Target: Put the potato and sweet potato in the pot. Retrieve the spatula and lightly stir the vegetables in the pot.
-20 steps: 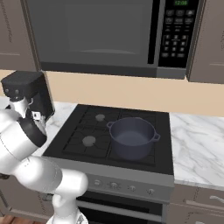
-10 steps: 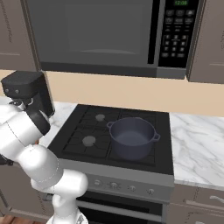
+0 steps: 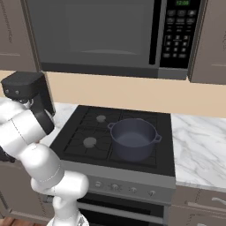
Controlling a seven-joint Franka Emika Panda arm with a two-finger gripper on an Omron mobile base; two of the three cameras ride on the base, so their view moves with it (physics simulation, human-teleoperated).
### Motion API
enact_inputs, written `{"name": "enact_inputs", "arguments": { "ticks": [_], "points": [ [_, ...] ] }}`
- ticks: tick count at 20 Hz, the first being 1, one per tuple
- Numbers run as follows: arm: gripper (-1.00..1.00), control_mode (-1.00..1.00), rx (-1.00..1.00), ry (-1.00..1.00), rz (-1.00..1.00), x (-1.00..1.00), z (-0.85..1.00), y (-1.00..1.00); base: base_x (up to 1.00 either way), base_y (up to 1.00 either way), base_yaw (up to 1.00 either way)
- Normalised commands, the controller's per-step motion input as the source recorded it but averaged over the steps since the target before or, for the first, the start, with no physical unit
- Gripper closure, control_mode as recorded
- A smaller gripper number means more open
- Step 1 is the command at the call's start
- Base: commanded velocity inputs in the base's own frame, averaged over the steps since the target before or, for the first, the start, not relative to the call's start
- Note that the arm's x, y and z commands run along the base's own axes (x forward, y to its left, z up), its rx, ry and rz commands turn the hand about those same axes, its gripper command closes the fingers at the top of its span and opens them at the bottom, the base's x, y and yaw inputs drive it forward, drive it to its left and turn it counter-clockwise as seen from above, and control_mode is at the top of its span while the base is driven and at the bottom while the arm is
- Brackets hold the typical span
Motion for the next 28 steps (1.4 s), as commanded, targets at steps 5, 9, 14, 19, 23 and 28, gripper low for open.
{"name": "enact_inputs", "arguments": {
  "ticks": [5, 9, 14, 19, 23, 28],
  "points": [
    [-1.00, -1.00, 0.00, 0.07, 0.00, 0.12, 0.00, 0.00, 0.00, 0.00, 0.00],
    [-1.00, -1.00, 0.00, 0.02, 0.00, 0.00, -0.11, 0.06, 0.00, 0.00, 0.00],
    [-1.00, -1.00, 0.00, 0.00, 0.02, 0.00, -0.20, 0.04, 0.00, 0.00, 0.00],
    [-1.00, -1.00, 0.00, 0.00, 0.03, -0.04, -0.14, 0.00, 0.00, 0.00, 0.00],
    [-1.00, -1.00, 0.00, -0.01, 0.02, 0.00, -0.01, 0.00, 0.00, 0.00, 0.00],
    [-1.00, -1.00, 0.00, 0.00, 0.00, 0.00, -0.09, 0.00, 0.00, 0.00, 0.00]
  ]
}}
